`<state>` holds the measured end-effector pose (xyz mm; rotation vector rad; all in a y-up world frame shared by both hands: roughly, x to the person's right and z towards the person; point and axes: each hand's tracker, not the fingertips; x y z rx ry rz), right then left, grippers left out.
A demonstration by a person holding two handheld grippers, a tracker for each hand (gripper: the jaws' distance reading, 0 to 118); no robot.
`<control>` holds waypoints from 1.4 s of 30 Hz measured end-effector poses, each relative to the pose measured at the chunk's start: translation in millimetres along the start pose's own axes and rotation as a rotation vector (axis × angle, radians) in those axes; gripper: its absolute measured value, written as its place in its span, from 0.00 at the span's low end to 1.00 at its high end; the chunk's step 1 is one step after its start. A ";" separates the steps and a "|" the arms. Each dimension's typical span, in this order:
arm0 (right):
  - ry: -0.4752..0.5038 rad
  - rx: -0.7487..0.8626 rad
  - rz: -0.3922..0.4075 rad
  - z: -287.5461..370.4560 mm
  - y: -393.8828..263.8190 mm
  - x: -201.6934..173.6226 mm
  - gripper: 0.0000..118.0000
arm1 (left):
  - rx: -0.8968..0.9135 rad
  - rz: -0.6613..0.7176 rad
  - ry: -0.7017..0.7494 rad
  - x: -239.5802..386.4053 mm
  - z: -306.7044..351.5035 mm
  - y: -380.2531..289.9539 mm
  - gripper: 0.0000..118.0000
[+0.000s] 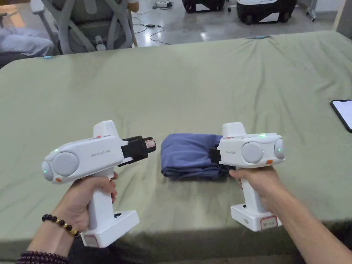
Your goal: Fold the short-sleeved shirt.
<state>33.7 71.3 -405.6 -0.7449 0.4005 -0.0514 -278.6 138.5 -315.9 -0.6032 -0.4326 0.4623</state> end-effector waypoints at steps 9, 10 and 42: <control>-0.010 0.017 0.028 6.8 -2.5 -3.1 0.02 | -0.128 0.108 0.019 -10.3 -80.2 -18.0 0.95; -0.009 0.017 0.027 7.3 -2.8 -2.9 0.02 | -0.154 0.111 0.021 -9.4 -90.9 -20.5 0.95; 0.093 0.313 0.327 -82.2 73.6 -372.0 0.03 | 0.104 0.088 0.413 -369.2 235.2 113.4 0.28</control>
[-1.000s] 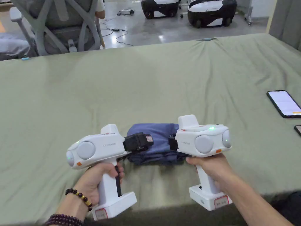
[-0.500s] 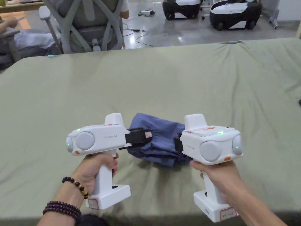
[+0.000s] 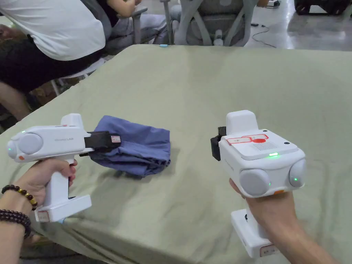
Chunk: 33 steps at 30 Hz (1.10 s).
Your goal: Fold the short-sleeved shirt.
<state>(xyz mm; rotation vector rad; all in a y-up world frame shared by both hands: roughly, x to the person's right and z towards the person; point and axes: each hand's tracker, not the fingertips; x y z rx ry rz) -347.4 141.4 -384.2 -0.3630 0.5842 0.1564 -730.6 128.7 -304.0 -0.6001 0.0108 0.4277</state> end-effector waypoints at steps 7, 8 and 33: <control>0.133 -0.022 0.075 -24.9 -3.1 -50.4 0.03 | 0.037 0.110 0.006 -93.3 -1.1 5.8 0.28; 0.141 -0.032 0.081 -25.7 -4.0 -50.7 0.03 | 0.036 0.103 0.003 -93.2 -4.5 2.6 0.33; -0.242 0.283 0.038 171.7 124.0 185.9 0.03 | 0.662 -0.351 -0.021 387.4 56.6 43.8 0.00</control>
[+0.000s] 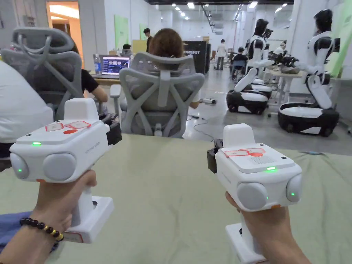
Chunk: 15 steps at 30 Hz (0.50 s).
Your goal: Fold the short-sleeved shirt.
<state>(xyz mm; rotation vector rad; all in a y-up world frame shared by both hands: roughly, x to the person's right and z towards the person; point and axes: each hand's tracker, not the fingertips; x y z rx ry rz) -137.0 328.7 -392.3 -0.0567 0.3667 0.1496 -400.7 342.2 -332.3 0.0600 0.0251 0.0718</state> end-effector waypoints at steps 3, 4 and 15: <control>-0.122 0.042 -0.015 27.4 20.1 82.3 0.03 | 0.028 -0.041 -0.085 79.7 -27.0 5.4 0.00; -0.167 0.053 -0.014 40.7 20.9 108.6 0.03 | 0.015 -0.051 -0.092 104.7 -35.0 4.0 0.00; -0.424 0.060 -0.052 120.5 -84.7 251.7 0.03 | 0.043 -0.129 -0.150 241.3 -35.4 -110.6 0.00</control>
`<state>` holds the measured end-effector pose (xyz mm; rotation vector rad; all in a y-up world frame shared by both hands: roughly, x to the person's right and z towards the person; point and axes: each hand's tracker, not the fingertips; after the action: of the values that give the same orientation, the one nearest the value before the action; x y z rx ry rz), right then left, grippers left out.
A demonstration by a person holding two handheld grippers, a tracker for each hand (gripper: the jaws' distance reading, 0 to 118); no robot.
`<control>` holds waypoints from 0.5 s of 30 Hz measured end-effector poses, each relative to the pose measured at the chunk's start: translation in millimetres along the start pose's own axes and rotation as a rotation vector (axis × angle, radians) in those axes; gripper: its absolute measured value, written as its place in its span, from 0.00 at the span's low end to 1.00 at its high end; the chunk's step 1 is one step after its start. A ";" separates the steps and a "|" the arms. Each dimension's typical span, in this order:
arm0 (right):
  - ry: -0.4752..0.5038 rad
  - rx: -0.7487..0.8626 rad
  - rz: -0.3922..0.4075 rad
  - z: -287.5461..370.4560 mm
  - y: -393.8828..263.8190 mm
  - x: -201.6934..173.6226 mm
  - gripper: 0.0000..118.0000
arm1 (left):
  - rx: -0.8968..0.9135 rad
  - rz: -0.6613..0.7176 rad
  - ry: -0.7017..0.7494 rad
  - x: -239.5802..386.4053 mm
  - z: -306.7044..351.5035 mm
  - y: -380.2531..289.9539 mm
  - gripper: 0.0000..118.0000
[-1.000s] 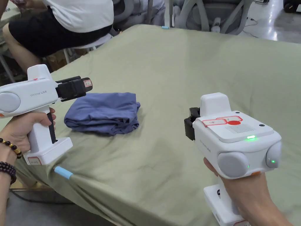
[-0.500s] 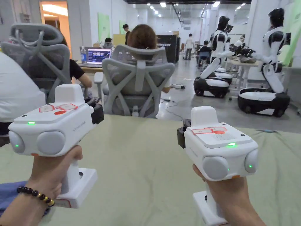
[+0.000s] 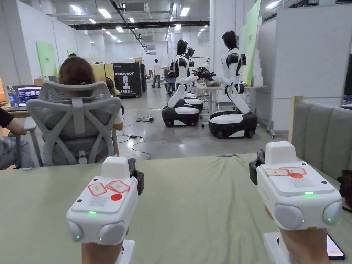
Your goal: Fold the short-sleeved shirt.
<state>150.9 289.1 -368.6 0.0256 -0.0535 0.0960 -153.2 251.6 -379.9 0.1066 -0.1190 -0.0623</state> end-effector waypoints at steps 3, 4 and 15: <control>-0.009 0.003 -0.002 20.3 -36.0 -4.3 0.03 | -0.021 0.079 0.012 2.6 31.3 -24.2 0.00; -0.001 0.001 -0.005 27.0 -44.6 -8.4 0.03 | -0.021 0.122 0.029 -1.1 42.3 -30.3 0.00; 0.095 -0.049 0.018 56.2 -72.7 -51.2 0.03 | -0.085 0.050 0.119 -20.8 93.4 -60.5 0.00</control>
<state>104.1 210.3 -316.9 -0.0283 0.0385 0.1135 -188.6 183.5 -296.7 0.0221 0.0004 -0.0114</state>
